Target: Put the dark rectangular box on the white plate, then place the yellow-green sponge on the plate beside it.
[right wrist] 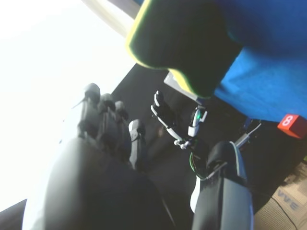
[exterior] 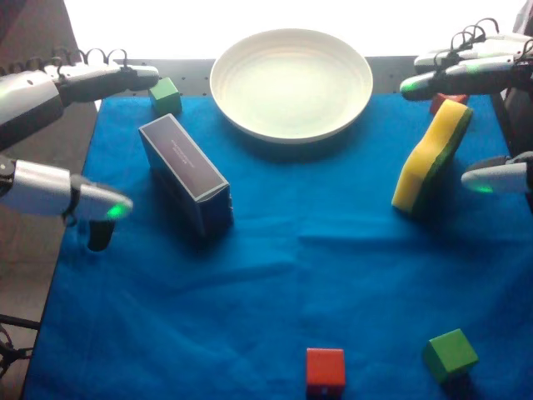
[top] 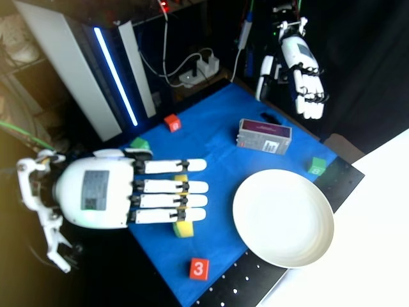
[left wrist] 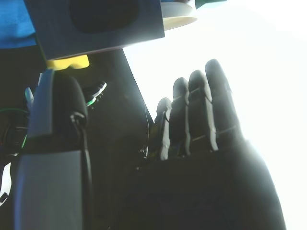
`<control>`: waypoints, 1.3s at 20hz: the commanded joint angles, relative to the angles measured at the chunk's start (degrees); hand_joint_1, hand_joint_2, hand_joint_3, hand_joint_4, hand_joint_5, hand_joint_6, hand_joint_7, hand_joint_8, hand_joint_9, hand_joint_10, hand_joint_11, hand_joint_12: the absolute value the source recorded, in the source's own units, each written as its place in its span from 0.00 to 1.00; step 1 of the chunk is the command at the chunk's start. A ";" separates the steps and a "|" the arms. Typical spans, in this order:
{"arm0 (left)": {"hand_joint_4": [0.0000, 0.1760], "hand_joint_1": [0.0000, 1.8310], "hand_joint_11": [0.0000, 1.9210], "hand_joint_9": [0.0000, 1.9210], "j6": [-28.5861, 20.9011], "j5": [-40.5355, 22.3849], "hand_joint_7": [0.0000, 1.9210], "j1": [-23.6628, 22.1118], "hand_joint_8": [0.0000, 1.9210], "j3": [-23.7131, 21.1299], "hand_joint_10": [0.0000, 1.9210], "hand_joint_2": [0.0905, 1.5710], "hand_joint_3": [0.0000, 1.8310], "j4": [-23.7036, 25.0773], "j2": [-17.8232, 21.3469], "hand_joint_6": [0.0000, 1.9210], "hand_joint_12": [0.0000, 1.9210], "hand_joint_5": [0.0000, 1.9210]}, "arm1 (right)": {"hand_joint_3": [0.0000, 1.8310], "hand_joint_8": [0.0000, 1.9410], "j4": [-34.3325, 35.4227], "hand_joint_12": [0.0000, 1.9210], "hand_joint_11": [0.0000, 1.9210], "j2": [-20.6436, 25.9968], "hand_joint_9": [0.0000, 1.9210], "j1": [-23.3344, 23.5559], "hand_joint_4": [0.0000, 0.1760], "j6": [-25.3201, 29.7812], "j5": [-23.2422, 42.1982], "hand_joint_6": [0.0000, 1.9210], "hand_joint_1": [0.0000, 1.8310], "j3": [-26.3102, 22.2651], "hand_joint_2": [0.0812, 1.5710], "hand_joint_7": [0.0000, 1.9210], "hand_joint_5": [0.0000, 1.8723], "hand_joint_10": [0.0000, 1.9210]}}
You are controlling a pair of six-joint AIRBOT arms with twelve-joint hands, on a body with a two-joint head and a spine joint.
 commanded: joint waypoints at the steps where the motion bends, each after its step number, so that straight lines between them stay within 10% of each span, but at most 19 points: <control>1: 0.57 0.45 0.01 0.04 0.41 -4.99 0.08 -1.00 0.00 0.59 0.00 0.56 0.01 -1.35 -0.34 0.00 0.05 0.11 | 0.00 0.00 2.95 0.25 0.00 -0.18 0.11 0.74 0.67 0.34 5.96 0.00 0.48 0.27 0.64 0.14 0.24 0.01; 7: 0.62 0.49 0.00 0.04 3.00 5.03 0.07 -6.43 0.00 3.03 0.00 0.54 0.00 3.81 -2.11 0.00 0.04 0.08 | 0.00 0.00 2.72 0.21 0.00 -0.29 0.11 0.74 0.53 0.35 5.95 0.00 0.48 0.30 0.65 0.14 0.24 0.00; 11: 0.57 0.50 0.00 0.09 3.00 13.70 0.10 -12.10 0.00 4.28 0.00 0.51 0.00 13.34 -4.39 0.00 0.23 0.11 | 0.00 0.00 2.47 0.14 0.00 -0.29 0.10 0.74 0.58 0.42 5.95 0.00 0.44 0.30 0.65 0.13 0.23 0.00; 13: 0.59 0.51 0.00 0.10 3.00 16.15 0.10 -13.85 0.00 4.31 0.00 0.51 0.00 17.04 -5.19 0.00 0.29 0.09 | 0.00 0.00 2.36 0.19 0.00 -0.28 0.11 0.74 0.45 0.48 5.95 0.00 0.44 0.30 0.65 0.14 0.23 0.00; 14: 0.79 0.53 0.00 0.09 3.00 17.12 0.10 -14.47 0.00 4.30 0.00 0.49 0.00 18.63 -5.52 0.00 0.27 0.08 | 0.00 0.00 2.27 0.22 0.00 -0.28 0.11 0.74 0.47 0.53 5.95 0.00 0.44 0.30 0.65 0.13 0.23 0.00; 17: 0.88 0.50 0.00 0.10 3.00 19.28 0.09 -15.87 0.00 4.31 0.00 0.48 0.00 21.82 -6.36 0.00 0.30 0.07 | 0.00 0.00 1.98 0.20 0.00 -0.28 0.11 0.74 0.57 0.63 5.94 0.00 0.44 0.31 0.64 0.13 0.23 0.00; 21: 0.63 0.51 0.00 0.11 3.02 21.61 0.09 -17.52 0.00 4.67 0.00 0.49 0.00 25.79 -8.15 0.01 0.35 0.10 | 0.00 0.00 1.66 0.21 0.00 -0.28 0.11 0.74 0.73 0.93 5.94 0.00 0.43 0.30 0.64 0.14 0.21 0.00; 26: 0.63 0.53 0.00 0.12 2.99 23.47 0.11 -20.23 0.01 5.89 0.00 0.53 0.01 29.45 -10.44 0.01 0.36 0.12 | 0.00 0.00 1.56 0.12 0.00 -0.29 0.11 0.73 0.80 1.02 5.94 0.00 0.43 0.30 0.64 0.15 0.21 0.00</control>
